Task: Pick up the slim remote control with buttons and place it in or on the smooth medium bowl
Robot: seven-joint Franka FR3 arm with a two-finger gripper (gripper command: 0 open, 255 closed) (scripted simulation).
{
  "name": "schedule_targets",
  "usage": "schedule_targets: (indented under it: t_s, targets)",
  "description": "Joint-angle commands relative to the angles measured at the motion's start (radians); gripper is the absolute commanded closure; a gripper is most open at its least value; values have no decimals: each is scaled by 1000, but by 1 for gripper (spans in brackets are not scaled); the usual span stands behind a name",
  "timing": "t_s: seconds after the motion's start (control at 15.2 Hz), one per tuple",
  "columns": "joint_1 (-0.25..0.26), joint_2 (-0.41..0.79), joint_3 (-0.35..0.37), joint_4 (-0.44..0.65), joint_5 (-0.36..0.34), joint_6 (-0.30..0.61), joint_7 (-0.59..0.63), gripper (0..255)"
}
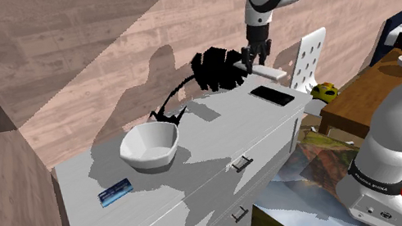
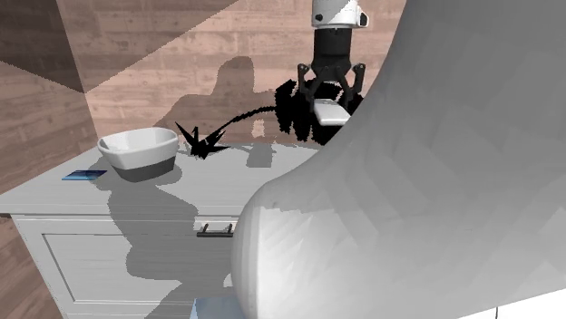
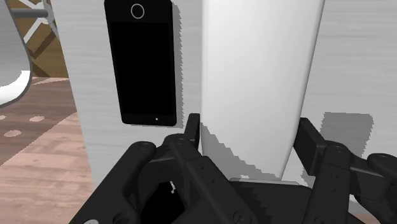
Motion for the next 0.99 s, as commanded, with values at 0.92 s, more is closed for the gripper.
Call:
schedule_targets:
  t_s: [0.92]
  targets:
    - [151,166,249,178,49,-10,380,255]
